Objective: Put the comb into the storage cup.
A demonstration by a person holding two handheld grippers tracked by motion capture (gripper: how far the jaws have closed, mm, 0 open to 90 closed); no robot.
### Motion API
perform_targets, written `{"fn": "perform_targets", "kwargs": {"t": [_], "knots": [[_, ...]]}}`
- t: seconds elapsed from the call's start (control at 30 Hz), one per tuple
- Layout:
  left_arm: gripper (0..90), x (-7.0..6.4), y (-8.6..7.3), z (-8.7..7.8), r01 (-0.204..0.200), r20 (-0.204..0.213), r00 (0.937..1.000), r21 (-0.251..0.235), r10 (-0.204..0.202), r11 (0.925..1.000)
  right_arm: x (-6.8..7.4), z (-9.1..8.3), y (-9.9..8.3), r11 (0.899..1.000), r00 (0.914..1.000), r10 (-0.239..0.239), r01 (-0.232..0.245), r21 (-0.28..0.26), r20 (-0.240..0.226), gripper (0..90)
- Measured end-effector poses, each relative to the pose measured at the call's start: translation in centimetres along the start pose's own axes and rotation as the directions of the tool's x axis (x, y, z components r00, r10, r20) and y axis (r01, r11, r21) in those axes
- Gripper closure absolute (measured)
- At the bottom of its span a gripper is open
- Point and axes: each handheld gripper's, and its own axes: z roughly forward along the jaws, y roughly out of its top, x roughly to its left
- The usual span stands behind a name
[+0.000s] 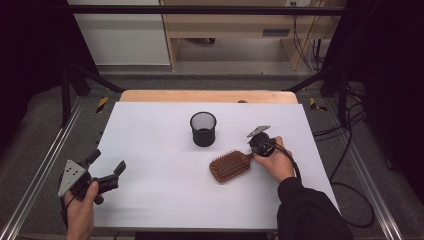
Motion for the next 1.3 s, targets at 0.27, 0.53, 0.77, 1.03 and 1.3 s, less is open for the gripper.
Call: {"fn": "perform_targets", "kwargs": {"t": [0.27,0.53,0.77,1.03,1.3], "knots": [[1.4,0.1,0.0,0.0,0.001,-0.001,1.0000,-0.001,-0.001,1.0000,0.2,-1.1,-1.9,0.999,0.9994,-0.008,0.009,0.040,-0.032,90.0],[1.4,0.1,0.0,0.0,0.000,-0.004,1.0000,0.001,0.000,1.0000,0.6,-2.3,-3.4,0.999,0.9967,0.019,-0.016,0.041,-0.079,90.0],[1.4,0.1,0.0,-0.1,-0.002,-0.004,1.0000,0.001,0.002,1.0000,1.7,-3.4,-4.3,0.999,0.9922,0.017,-0.011,0.045,-0.124,90.0],[1.4,0.1,0.0,0.0,-0.004,-0.002,1.0000,0.004,0.004,1.0000,3.3,-4.1,-4.8,0.999,0.9866,0.017,-0.009,0.047,-0.162,90.0],[1.4,0.1,0.1,-0.1,0.000,0.000,1.0000,-0.001,0.000,1.0000,4.1,-4.5,-5.0,0.998,0.9829,0.033,-0.024,0.050,-0.181,90.0]]}}
